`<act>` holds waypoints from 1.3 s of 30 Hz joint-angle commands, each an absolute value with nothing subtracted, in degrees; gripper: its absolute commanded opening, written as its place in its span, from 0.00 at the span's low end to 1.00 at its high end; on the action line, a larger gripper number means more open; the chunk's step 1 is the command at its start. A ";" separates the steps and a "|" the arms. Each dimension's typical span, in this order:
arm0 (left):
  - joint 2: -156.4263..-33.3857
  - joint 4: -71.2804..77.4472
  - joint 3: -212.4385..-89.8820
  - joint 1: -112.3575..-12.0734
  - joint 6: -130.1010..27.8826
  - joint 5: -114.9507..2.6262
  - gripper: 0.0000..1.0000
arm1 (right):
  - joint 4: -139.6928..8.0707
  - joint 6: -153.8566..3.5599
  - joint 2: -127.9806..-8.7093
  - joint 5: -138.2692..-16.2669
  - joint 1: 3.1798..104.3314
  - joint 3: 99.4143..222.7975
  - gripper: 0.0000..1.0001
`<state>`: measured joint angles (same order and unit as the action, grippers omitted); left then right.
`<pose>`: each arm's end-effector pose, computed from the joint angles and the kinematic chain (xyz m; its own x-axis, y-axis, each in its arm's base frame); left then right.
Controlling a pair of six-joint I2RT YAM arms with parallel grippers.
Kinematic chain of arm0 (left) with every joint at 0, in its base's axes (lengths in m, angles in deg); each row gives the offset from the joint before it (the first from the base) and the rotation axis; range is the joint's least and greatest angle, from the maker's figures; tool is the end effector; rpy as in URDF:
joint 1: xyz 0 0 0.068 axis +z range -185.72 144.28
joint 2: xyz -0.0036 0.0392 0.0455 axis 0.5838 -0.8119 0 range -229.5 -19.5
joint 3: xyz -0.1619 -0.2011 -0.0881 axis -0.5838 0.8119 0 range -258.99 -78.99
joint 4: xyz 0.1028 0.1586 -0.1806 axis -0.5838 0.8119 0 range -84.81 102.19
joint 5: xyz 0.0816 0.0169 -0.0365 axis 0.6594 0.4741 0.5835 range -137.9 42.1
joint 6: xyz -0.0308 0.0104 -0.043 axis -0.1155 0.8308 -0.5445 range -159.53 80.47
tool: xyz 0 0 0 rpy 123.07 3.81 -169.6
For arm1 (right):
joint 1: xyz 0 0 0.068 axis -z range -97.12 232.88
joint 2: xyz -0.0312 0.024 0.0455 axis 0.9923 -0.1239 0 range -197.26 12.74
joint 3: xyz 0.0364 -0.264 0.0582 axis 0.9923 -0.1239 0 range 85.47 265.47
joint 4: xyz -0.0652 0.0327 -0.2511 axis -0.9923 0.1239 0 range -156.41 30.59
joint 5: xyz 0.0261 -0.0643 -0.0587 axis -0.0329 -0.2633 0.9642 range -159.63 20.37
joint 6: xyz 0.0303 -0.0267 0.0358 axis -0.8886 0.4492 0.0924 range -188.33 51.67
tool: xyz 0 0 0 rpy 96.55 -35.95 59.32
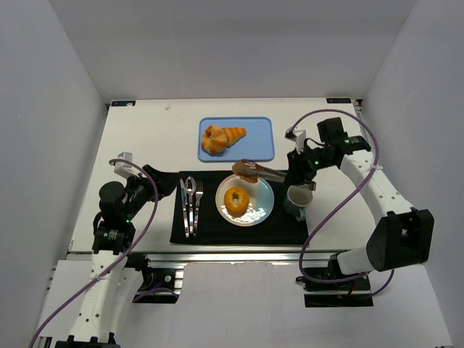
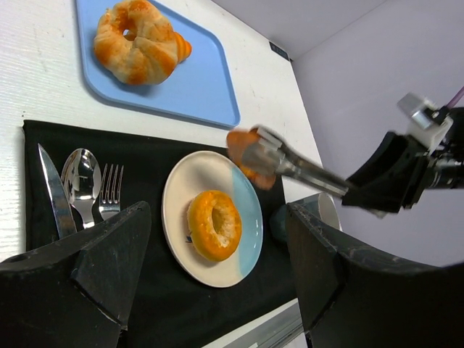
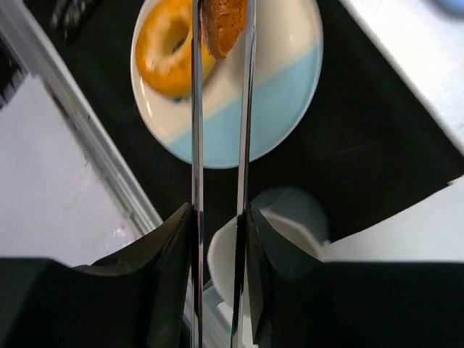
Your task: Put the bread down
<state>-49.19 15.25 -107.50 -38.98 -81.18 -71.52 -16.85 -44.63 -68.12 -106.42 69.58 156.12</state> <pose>0.1404 -0.0223 0.2784 -0.4410 -0.5847 -0.6810 0.2028 0.6742 -0.7102 0.2689 0.0855 0.3011 -0.5777 -0.4674 -0.6692 -0.7755 0.5700 0.2714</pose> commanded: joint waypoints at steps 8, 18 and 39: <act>-47.54 14.94 -107.03 -38.88 -81.80 -72.34 0.84 | -14.38 -42.67 -63.64 -103.73 66.36 151.48 0.09; -45.25 17.05 -107.12 -38.88 -81.80 -71.46 0.84 | -13.41 -42.76 -65.05 -103.03 66.01 152.27 0.34; -46.57 16.35 -107.82 -38.97 -81.72 -71.81 0.84 | -16.48 -45.66 -63.99 -104.26 66.09 154.73 0.51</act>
